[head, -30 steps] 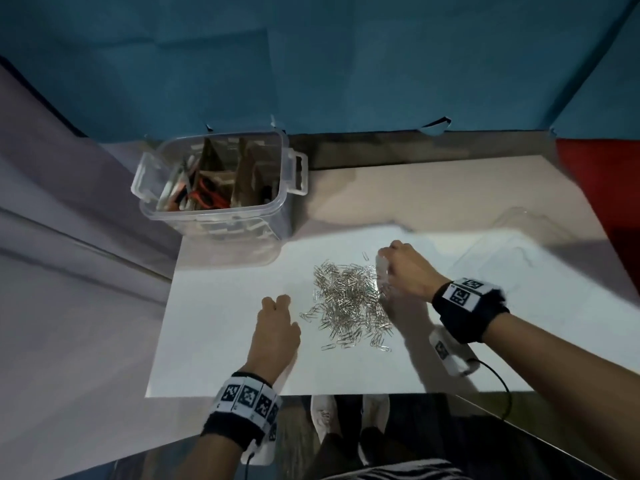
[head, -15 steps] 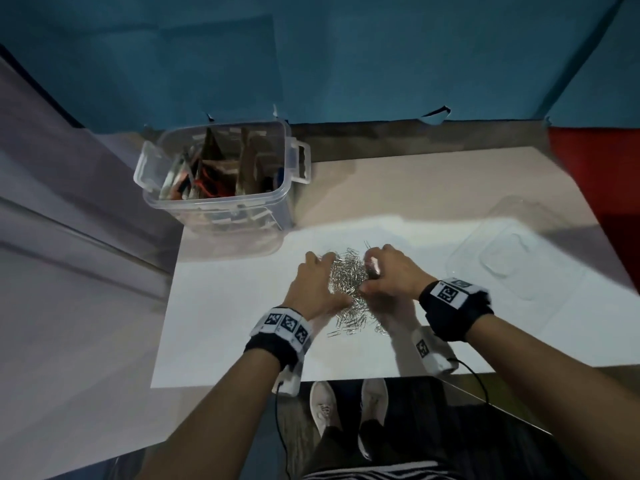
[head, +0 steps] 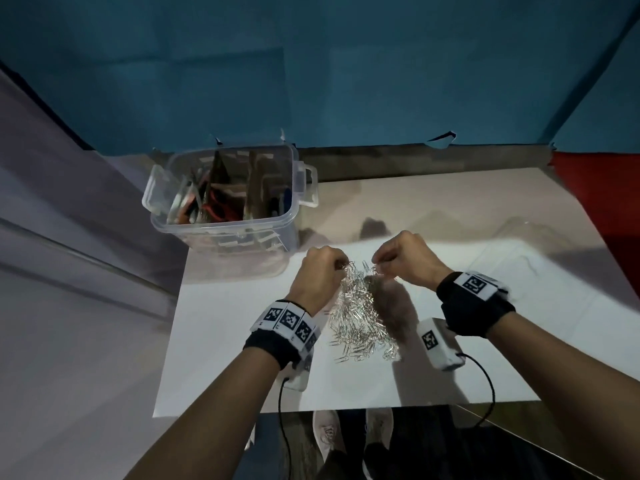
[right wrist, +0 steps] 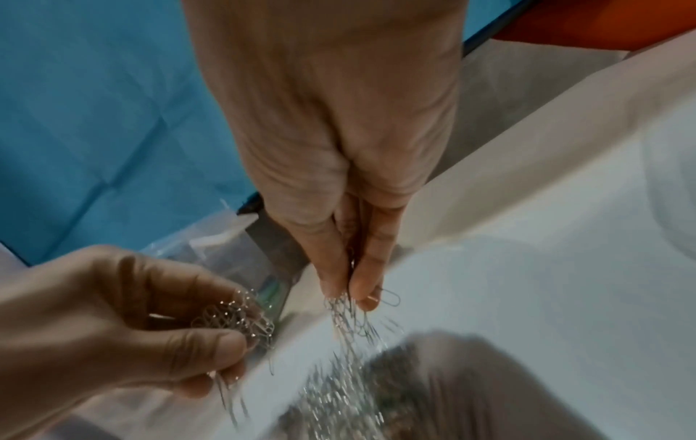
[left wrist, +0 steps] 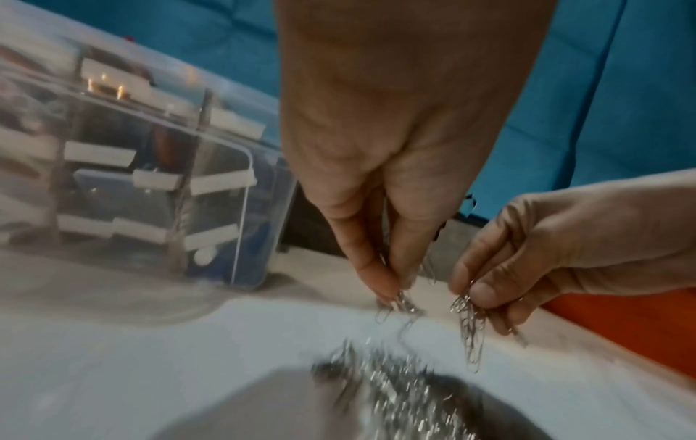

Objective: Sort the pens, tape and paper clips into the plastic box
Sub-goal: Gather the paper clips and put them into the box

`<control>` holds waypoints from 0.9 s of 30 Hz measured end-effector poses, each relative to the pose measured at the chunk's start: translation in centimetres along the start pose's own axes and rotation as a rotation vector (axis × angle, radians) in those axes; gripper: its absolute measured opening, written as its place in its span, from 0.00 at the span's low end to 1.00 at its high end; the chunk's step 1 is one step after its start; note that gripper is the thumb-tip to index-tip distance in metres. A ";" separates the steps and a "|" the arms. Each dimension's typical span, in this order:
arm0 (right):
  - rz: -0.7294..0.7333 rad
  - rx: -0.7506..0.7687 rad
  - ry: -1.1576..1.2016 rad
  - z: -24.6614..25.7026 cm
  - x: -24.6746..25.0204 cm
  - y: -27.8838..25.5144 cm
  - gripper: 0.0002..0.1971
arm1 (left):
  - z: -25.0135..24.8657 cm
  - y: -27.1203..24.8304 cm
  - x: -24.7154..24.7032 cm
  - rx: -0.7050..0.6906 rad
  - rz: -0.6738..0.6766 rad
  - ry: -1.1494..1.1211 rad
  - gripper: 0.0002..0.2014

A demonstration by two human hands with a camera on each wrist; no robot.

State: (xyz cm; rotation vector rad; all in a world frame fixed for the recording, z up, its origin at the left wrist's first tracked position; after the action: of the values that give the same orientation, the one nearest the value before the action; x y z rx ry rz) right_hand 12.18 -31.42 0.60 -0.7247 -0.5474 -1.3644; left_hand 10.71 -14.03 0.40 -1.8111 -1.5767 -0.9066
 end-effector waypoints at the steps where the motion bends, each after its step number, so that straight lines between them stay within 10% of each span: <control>1: 0.007 -0.013 0.034 0.4 0.7 0.3 0.06 | -0.7 0.2 0.9 -0.017 -0.004 -0.021 0.11; 8: 0.059 0.045 0.216 8.1 6.1 2.6 0.04 | -4.6 2.0 10.7 -0.098 -0.099 -0.164 0.08; 16: 0.000 0.165 0.341 21.0 4.1 10.5 0.07 | 1.9 8.9 22.8 0.077 -0.360 0.007 0.09; 27: -0.006 0.160 0.159 25.8 -6.4 16.2 0.10 | 8.3 12.6 22.8 0.301 -0.249 0.255 0.15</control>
State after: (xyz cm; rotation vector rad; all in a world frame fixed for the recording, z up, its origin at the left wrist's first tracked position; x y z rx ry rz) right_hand 28.88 -7.28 10.94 -0.4806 -0.5256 -1.3536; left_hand 25.95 4.38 13.59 -1.2611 -1.6908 -0.9115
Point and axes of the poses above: each hand's wrist, its own y-axis towards the middle knuckle, its own x-axis out of the back of the hand, z = x × y, the point moved 7 cm from there along y, towards the middle knuckle, and after that the axes turned 9 degrees about -z, right-handed, at the moved point
